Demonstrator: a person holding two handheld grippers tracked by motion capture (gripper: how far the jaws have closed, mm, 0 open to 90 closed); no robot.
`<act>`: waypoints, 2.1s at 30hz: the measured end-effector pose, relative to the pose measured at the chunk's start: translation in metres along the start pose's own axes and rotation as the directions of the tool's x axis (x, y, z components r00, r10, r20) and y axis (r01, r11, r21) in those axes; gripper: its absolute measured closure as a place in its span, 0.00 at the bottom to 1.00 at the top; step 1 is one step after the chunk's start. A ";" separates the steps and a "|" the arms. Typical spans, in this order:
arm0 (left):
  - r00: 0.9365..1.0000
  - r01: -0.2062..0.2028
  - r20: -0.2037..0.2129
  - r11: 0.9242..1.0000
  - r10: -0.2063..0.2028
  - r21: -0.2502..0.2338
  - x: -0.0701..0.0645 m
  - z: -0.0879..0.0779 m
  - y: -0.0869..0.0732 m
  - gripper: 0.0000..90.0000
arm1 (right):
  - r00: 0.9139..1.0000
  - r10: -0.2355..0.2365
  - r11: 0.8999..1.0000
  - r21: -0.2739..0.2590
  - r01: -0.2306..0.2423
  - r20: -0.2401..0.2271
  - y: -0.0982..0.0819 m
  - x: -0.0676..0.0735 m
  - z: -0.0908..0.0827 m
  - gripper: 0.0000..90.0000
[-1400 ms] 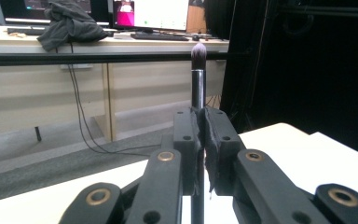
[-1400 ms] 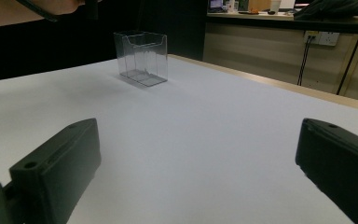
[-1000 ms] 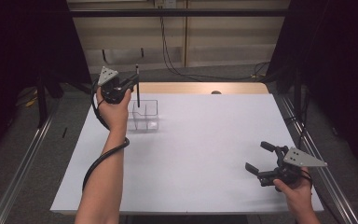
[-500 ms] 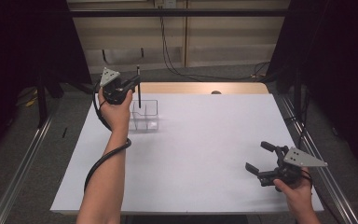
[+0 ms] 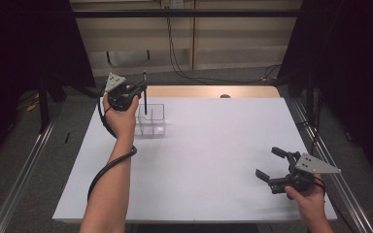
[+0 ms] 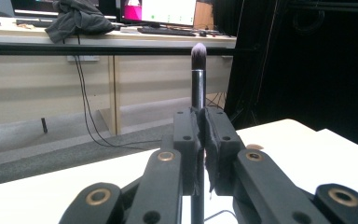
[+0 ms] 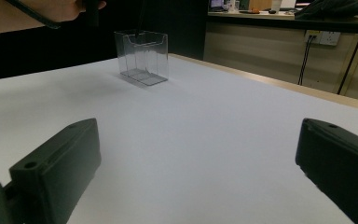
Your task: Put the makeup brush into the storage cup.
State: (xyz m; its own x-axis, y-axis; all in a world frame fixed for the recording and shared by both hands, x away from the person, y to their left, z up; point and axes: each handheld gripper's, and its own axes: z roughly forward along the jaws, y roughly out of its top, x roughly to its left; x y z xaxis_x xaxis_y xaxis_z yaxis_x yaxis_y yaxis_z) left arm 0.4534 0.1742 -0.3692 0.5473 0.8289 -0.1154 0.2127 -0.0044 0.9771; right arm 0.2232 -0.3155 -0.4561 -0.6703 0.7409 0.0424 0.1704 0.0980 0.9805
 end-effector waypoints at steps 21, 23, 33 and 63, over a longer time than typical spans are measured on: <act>1.000 -0.009 -0.003 1.000 0.009 0.009 0.001 -0.002 -0.007 0.93 | 1.000 0.000 1.000 -0.001 0.000 0.001 0.000 0.000 0.000 0.00; 1.000 -0.016 -0.003 1.000 0.016 0.016 0.002 -0.002 -0.007 0.93 | 1.000 -0.001 1.000 -0.001 0.001 0.000 0.000 0.000 0.000 0.00; 1.000 -0.008 -0.004 1.000 0.008 0.006 0.001 -0.005 -0.009 0.93 | 1.000 0.000 1.000 0.002 0.000 0.000 0.000 0.001 0.000 0.00; 1.000 0.011 -0.010 1.000 -0.011 0.011 0.003 -0.009 -0.022 0.93 | 1.000 -0.005 1.000 -0.001 0.005 -0.002 0.000 0.001 0.001 0.00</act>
State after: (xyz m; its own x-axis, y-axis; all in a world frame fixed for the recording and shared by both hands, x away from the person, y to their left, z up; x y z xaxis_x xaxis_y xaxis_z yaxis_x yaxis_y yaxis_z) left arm 0.4428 0.1820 -0.3894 0.5371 0.8343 -0.1243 0.2279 -0.0017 0.9737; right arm 0.2231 -0.3141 -0.4557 -0.6729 0.7388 0.0377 0.1660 0.1012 0.9809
